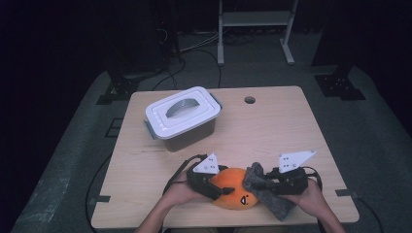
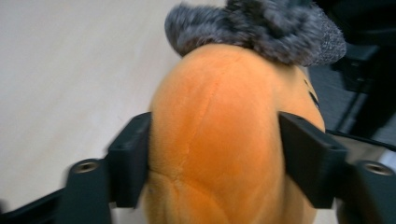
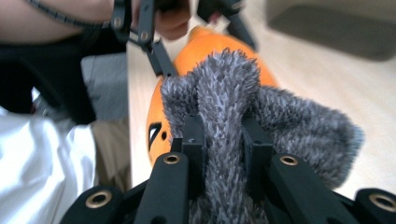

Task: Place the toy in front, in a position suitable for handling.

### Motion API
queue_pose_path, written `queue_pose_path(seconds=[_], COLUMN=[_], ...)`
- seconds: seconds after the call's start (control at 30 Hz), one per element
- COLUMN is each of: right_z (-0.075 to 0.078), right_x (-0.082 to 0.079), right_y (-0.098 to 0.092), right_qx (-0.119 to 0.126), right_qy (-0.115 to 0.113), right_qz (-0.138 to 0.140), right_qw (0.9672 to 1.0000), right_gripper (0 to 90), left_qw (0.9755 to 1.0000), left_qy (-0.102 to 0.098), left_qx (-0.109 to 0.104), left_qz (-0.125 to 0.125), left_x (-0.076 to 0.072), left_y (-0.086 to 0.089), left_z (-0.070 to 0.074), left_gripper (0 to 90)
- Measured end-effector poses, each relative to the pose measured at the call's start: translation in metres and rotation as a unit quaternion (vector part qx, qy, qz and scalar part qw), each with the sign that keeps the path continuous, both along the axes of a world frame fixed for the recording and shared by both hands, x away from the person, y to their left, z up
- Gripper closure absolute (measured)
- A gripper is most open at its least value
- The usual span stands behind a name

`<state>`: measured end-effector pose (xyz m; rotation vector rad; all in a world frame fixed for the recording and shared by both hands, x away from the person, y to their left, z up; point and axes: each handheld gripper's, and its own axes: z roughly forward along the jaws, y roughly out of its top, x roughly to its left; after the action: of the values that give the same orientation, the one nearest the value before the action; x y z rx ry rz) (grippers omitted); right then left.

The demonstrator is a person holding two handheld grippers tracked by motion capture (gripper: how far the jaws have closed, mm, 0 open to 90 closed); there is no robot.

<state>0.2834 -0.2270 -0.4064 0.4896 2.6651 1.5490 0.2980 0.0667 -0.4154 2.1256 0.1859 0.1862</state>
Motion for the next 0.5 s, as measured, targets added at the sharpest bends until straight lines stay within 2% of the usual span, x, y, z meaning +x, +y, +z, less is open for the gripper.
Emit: queue_pose_path(seconds=[0.03,0.07,0.1,0.2,0.23,0.4,0.43,0.5], right_z=[0.005,0.005,0.007,0.005,0.000,-0.009,-0.012,-0.015], right_x=[0.003,0.003,0.007,0.011,0.015,0.016,0.015,0.015], right_y=[-0.003,-0.003,0.000,0.008,0.012,0.005,0.003,0.000], right_qx=[0.017,0.017,0.028,0.018,0.015,0.014,0.012,0.010], right_qy=[-0.009,-0.009,-0.015,-0.019,-0.013,0.008,0.015,0.019], right_qz=[-0.025,-0.025,-0.039,-0.051,-0.051,-0.048,-0.050,-0.050], right_qw=[0.9995,0.9995,0.9987,0.9984,0.9985,0.9987,0.9986,0.9985], right_gripper=[75.2,75.2,75.1,75.0,75.1,75.0,75.0,75.0], left_qw=[0.9997,0.9988,0.9974,0.9977,0.9984,0.9991,0.9995,0.9996], left_qy=[-0.021,-0.045,-0.068,-0.062,-0.049,-0.033,-0.023,-0.022], left_qx=[-0.010,-0.014,-0.008,-0.003,-0.005,-0.001,-0.003,-0.003], left_qz=[0.008,0.015,0.023,0.027,0.028,0.025,0.021,0.018], left_x=[-0.002,-0.004,-0.005,-0.004,-0.002,-0.001,-0.001,-0.001], left_y=[0.000,-0.001,-0.003,-0.003,0.002,0.009,0.013,0.014], left_z=[0.002,0.003,0.002,-0.001,-0.004,-0.005,-0.006,-0.006], left_gripper=[35.9,35.9,34.5,32.8,32.9,32.6,32.4,32.2])
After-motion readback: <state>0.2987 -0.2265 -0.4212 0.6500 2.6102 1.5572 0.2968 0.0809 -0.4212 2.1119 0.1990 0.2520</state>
